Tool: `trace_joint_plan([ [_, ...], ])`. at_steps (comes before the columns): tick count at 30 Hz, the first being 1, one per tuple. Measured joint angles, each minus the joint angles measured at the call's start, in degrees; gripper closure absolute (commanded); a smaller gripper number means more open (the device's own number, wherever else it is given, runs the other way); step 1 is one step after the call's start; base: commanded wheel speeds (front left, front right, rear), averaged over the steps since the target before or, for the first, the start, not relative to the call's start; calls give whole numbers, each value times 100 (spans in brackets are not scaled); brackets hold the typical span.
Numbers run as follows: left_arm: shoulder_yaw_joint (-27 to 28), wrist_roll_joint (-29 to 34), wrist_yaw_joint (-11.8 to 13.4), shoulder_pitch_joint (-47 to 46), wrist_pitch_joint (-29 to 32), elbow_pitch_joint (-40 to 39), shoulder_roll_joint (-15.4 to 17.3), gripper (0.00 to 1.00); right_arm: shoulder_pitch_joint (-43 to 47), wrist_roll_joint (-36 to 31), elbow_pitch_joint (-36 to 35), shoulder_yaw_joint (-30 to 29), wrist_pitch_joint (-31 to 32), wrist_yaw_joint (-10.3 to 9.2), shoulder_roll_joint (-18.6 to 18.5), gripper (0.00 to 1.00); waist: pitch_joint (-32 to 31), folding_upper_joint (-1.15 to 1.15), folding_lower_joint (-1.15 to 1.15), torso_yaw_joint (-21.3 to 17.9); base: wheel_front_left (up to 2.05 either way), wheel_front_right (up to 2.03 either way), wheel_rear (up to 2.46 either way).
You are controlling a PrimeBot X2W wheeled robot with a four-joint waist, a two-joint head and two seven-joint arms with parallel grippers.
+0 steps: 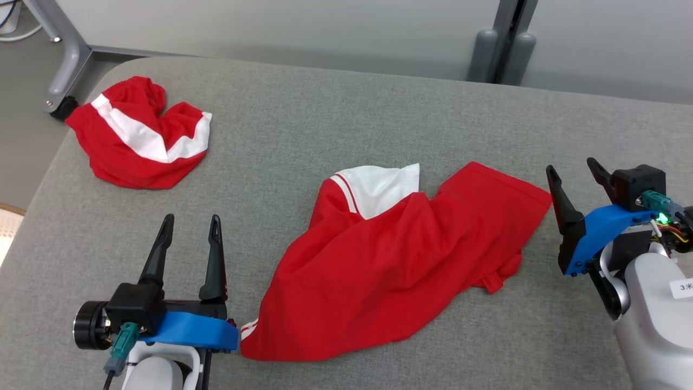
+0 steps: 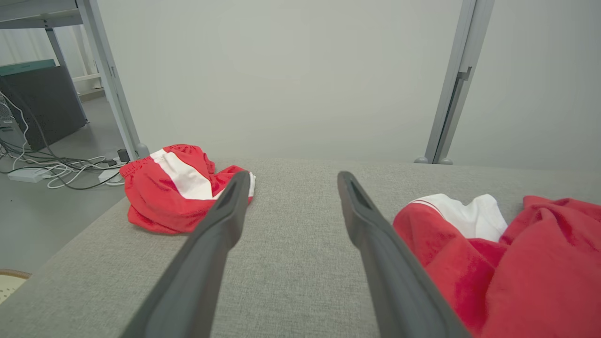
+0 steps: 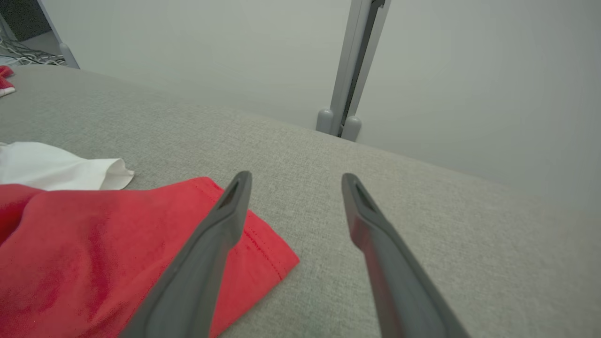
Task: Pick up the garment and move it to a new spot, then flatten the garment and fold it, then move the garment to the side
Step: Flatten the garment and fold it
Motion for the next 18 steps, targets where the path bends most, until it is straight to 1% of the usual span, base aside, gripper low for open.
trace_joint_plan([
  [4, -85, -96, 57, -113, 0, -20, 0, 0, -265, 1, 715, -36, -68, 0, -80, 0, 170, 0, 0, 149, 0, 0, 0],
  [8, -186, -183, 114, -173, 0, -32, -2, 0, -443, 3, 1370, -15, -189, 0, -73, 0, 317, 0, 1, 265, 0, 0, 0],
  [14, -240, -234, 198, -197, 0, -32, -2, 0, -587, 156, 2063, 108, -396, 0, 93, 0, 391, 0, 0, 317, 0, 0, 0],
  [15, -245, -244, 201, -200, 0, -31, -1, 0, -628, 170, 2143, 155, -436, 0, 97, 11, 393, 0, 0, 311, 0, 0, 0],
  [16, -253, -253, 202, -205, 0, -27, 0, 0, -660, 223, 2205, 208, -463, -1, 122, 61, 395, 0, 0, 300, 0, 0, 0],
  [17, -265, -271, 204, -216, 0, -26, -1, 0, -695, 305, 2273, 268, -488, -2, 151, 100, 395, 0, 0, 288, 0, 0, 0],
  [18, -275, -275, 209, -222, -1, -25, -3, 0, -723, 370, 2316, 336, -515, -2, 181, 100, 393, 0, 0, 271, 0, 0, 0],
])
